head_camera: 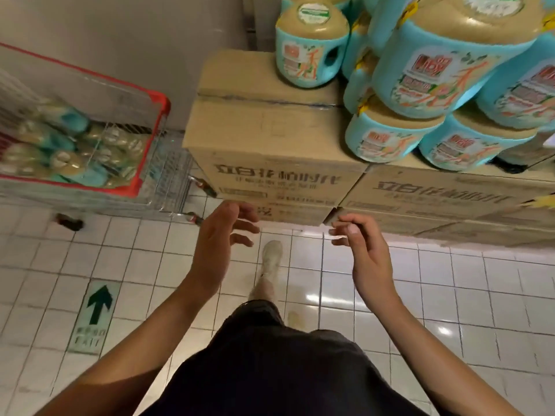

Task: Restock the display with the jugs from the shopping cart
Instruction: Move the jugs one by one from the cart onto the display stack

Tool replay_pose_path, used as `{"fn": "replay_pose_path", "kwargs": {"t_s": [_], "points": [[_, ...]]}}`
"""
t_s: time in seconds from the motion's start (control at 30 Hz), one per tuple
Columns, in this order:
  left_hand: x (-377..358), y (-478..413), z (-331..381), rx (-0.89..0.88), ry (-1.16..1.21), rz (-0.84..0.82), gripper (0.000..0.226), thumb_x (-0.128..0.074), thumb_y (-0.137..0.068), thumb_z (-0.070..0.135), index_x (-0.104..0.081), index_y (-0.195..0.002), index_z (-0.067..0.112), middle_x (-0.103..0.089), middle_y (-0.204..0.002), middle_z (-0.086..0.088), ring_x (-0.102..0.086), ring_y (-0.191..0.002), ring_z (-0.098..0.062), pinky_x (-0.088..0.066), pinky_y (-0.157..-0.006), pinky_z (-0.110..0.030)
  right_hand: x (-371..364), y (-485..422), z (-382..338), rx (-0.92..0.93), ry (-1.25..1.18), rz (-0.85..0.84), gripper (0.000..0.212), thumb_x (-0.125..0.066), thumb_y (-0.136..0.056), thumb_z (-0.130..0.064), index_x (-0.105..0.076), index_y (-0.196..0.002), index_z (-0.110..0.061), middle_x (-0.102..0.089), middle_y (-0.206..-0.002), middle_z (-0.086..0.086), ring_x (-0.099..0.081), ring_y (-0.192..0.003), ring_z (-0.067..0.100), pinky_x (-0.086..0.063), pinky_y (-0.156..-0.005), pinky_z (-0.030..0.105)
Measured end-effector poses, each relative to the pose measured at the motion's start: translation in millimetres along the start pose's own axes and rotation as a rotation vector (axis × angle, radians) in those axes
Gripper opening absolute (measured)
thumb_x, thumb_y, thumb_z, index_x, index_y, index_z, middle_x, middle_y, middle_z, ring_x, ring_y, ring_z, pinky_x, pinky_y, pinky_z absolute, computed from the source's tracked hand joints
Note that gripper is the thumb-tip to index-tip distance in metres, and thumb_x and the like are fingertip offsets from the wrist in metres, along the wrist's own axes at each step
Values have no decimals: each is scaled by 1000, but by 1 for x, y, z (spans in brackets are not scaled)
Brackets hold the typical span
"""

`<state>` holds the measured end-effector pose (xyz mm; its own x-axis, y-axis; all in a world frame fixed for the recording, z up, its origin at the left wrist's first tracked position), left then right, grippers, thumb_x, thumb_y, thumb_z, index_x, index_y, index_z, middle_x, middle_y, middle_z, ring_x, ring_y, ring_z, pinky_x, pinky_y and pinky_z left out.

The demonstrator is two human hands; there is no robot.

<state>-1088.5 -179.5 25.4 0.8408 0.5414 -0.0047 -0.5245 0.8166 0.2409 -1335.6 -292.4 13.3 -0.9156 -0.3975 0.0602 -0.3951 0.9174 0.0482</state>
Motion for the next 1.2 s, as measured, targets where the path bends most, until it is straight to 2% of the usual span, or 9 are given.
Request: {"fn": "replay_pose_path", "kwargs": {"t_s": [0.17,0.23,0.33,0.47,0.57,0.7,0.93,1.07,1.2], "points": [[64,108,-37,59,11,187,42,-43,-105,49,-70,-112,18,-73,-105,-11,-72,-94,-31,-59,-67,-31,-52,58,20,-85,7,-234,22,-51,-109,-38,-67,-119,-27,-71,-108,0,-70,-100,27,-58,-83,35],[91,143,-47,69,9,262,41,-41,-105,48,-69,-112,18,-73,-104,-10,-72,-93,-31,-58,-65,-29,-82,76,18,-81,2,-328,23,-51,-109,-38,-67,-120,-26,-71,-106,1,-70,-99,27,-59,-83,38],[139,192,-58,81,26,386,40,-42,-103,50,-69,-110,21,-73,-103,-9,-71,-91,-30,-57,-63,-30,-137,98,12,-77,-5,-460,26,-51,-109,-41,-67,-120,-24,-71,-106,1,-70,-98,27,-58,-83,33],[211,242,-68,86,91,564,37,-42,-104,47,-72,-107,25,-73,-101,-10,-71,-89,-31,-56,-63,-34,-226,115,0,-53,-23,-603,25,-50,-109,-39,-67,-120,-24,-71,-106,0,-70,-98,27,-57,-83,33],[270,271,-75,116,111,663,38,-43,-101,49,-72,-105,25,-73,-100,-11,-71,-87,-31,-56,-62,-32,-304,127,-9,-51,-11,-708,26,-50,-109,-40,-68,-119,-24,-70,-106,1,-69,-98,27,-57,-83,33],[361,294,-81,118,164,771,36,-40,-104,41,-73,-103,26,-74,-99,-13,-72,-86,-32,-58,-62,-29,-407,143,-20,-25,-23,-789,34,-49,-109,-44,-67,-120,-17,-71,-106,3,-70,-96,27,-59,-83,38],[496,279,-69,99,197,806,44,-40,-104,39,-67,-114,6,-72,-102,-16,-70,-90,-34,-58,-66,-30,-537,160,-27,-42,65,-840,29,-47,-109,-33,-67,-116,-14,-71,-103,-1,-71,-94,24,-58,-83,28],[552,233,-48,26,166,725,40,-42,-103,40,-67,-112,11,-72,-106,-14,-71,-92,-29,-58,-69,-28,-574,145,-26,-78,113,-808,29,-46,-108,-33,-68,-114,-14,-72,-102,2,-72,-94,25,-59,-85,31],[606,174,-30,-12,129,683,33,-36,-109,26,-67,-110,14,-72,-105,-12,-72,-91,-24,-58,-70,-24,-612,111,-22,-114,151,-753,29,-45,-108,-32,-69,-112,-16,-74,-100,4,-72,-94,27,-59,-86,30]]}}
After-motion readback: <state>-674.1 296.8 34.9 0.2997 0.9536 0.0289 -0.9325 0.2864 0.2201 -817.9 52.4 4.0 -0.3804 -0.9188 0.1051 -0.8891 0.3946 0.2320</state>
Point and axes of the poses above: each hand's wrist, its own y-axis away from the middle knuckle, its own x-axis out of the back of the hand, z = x × y, the point moved 6 cm from there along -y, towards the middle knuckle
